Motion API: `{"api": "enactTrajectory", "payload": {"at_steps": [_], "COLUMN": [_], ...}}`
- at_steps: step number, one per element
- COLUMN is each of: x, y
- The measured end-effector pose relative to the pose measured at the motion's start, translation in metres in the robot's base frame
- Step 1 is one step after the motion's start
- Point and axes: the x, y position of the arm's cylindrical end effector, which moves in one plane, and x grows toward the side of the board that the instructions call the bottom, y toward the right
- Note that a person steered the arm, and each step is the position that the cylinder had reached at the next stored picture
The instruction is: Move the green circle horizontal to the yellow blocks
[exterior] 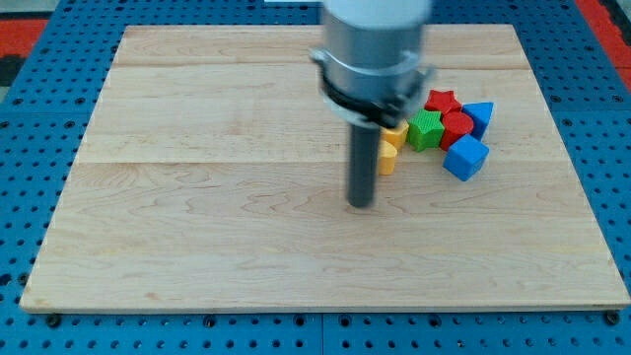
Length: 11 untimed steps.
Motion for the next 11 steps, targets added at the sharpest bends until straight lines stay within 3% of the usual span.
{"api": "enactTrajectory", "payload": {"at_steps": [1, 2, 3, 6, 7, 8, 9, 10, 11], "x": [-0.014, -0.076, -0.129, -0.173, -0.195, -0.203, -0.189, -0.162, -0.162], "y": [0.124, 0.169, 0.127, -0.044, -0.012, -0.058, -0.148, -0.174, -0.15]}}
